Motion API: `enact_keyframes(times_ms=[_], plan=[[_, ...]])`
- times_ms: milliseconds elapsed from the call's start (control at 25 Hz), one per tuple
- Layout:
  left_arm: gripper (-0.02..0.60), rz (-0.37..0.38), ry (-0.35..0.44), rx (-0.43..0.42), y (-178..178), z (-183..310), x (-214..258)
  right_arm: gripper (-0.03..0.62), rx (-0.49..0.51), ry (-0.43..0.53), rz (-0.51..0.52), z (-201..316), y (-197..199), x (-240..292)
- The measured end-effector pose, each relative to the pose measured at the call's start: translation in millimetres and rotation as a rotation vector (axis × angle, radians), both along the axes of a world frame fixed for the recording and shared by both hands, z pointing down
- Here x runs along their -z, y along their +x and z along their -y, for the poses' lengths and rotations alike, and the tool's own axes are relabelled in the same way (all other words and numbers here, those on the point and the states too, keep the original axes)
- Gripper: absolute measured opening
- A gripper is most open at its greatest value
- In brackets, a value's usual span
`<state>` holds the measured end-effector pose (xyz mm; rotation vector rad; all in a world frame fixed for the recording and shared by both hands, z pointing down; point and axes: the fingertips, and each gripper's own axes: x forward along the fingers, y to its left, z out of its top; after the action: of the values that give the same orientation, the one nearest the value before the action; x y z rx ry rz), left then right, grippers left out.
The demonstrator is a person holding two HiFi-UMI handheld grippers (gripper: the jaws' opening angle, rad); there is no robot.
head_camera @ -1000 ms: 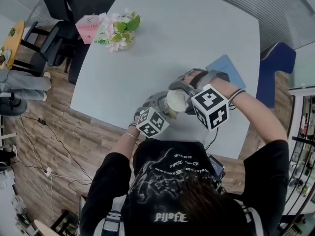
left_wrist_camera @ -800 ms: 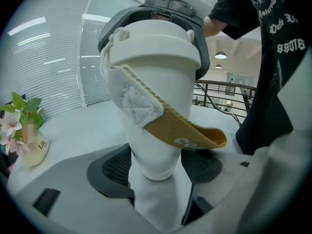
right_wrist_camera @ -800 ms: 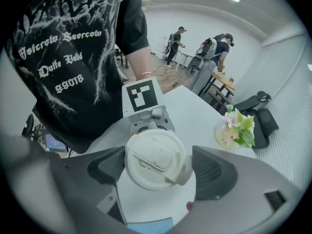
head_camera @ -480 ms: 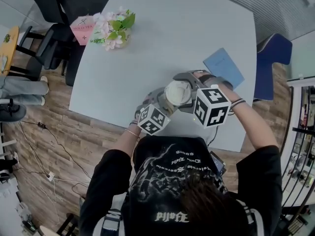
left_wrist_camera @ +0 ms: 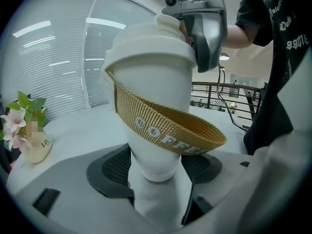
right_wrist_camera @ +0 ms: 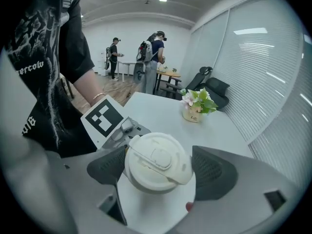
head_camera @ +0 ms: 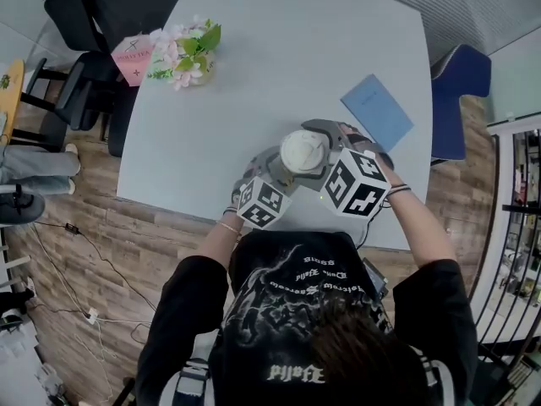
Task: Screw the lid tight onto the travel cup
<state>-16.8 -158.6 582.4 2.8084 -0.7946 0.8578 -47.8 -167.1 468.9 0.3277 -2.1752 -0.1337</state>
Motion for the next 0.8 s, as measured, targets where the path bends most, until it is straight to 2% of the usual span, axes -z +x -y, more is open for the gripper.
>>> enact_keyframes(times_ms=[400,520,560,800], plan=[[0.342,-0.019,0.003,0.02,-0.9,-0.7,3.0,0.434,-0.22,0.017,0.08,5.1,-2.3,6.1],[0.342,-0.026,0.0,0.025,-0.2,0.0,2.7,0.434,-0.31,-0.007,0.191,10.4,-4.0,10.8],[0.342,-0.033,-0.003,0.03,-0.4,0.7,2.5,0.413,-0.339,-0.026,0.236,13.2,-5.4,12.5],[0.342,-0.045,-0.009,0.037,-0.9,1.9,2.2,0.422,-0.327,-0.105,0.32,15.5,-9.5,17.7]])
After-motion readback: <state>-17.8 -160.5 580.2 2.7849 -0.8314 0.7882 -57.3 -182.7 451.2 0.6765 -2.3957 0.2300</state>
